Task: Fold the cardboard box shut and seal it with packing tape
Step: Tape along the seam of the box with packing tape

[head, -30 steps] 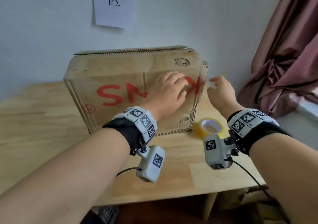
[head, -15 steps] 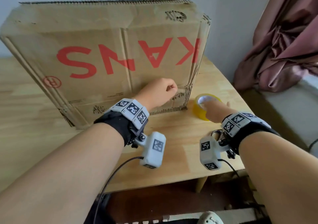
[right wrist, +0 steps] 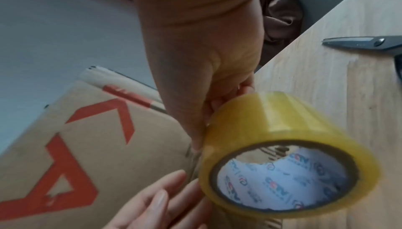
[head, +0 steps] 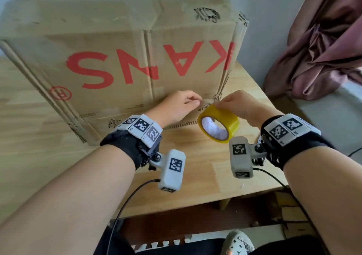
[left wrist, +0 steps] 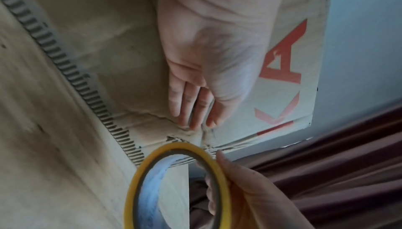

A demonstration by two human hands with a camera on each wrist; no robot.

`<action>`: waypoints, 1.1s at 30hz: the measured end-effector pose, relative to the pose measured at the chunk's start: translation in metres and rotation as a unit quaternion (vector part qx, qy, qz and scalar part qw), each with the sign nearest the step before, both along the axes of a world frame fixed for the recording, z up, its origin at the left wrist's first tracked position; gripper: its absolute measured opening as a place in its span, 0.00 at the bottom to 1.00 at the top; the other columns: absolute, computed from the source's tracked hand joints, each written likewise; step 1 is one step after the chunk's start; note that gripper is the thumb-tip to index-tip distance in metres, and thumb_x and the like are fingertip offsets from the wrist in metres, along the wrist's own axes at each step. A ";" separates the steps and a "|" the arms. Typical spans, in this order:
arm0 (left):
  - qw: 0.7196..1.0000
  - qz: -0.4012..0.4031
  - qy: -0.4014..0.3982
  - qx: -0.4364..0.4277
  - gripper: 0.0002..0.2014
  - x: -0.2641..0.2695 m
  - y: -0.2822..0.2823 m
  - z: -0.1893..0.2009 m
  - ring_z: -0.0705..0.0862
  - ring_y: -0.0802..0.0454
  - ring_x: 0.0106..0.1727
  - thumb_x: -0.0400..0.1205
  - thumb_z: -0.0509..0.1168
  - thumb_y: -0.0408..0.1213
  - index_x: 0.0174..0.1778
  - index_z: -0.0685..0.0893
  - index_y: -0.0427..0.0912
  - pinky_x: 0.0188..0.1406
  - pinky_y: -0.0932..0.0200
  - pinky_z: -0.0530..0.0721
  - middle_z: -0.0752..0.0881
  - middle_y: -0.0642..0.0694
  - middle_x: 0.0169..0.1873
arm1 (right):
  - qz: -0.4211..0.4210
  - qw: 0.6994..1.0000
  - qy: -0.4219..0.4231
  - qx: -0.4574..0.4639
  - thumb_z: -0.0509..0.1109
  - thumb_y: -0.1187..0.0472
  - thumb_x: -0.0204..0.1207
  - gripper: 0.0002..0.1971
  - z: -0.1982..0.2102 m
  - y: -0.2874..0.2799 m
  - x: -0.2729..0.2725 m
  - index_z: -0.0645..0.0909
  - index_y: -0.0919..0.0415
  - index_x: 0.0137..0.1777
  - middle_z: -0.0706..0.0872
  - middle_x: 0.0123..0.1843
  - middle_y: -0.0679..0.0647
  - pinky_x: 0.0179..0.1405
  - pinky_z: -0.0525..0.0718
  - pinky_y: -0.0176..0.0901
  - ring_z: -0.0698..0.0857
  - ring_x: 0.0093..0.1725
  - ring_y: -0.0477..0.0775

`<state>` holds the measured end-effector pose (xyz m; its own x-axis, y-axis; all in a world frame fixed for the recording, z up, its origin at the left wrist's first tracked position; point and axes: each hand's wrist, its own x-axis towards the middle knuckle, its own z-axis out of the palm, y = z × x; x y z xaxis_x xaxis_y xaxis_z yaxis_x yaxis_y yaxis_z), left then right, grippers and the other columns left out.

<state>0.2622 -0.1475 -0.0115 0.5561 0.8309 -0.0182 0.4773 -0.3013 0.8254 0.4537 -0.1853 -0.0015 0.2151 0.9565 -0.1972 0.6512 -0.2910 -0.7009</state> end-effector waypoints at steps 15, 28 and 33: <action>0.967 0.103 -0.212 -0.093 0.12 -0.065 -0.052 0.052 0.88 0.50 0.43 0.83 0.62 0.49 0.45 0.86 0.47 0.53 0.57 0.84 0.90 0.47 0.37 | 0.133 0.929 0.320 0.127 0.75 0.56 0.74 0.11 0.060 -0.023 -0.083 0.84 0.65 0.45 0.86 0.44 0.62 0.56 0.83 0.53 0.86 0.44 0.60; 0.862 0.191 -0.439 -0.168 0.23 -0.070 -0.047 0.077 0.80 0.60 0.22 0.83 0.61 0.44 0.21 0.84 0.50 0.27 0.66 0.77 0.80 0.54 0.18 | 0.128 0.888 0.416 0.148 0.58 0.55 0.83 0.13 0.058 -0.029 -0.092 0.81 0.58 0.43 0.85 0.35 0.50 0.41 0.77 0.39 0.83 0.37 0.48; 0.836 0.182 -0.481 -0.193 0.26 -0.069 -0.045 0.078 0.75 0.60 0.18 0.84 0.59 0.44 0.16 0.79 0.49 0.23 0.67 0.74 0.74 0.54 0.15 | 0.123 0.846 0.499 0.142 0.51 0.64 0.78 0.16 0.062 -0.026 -0.098 0.81 0.65 0.39 0.85 0.33 0.54 0.50 0.77 0.48 0.84 0.38 0.52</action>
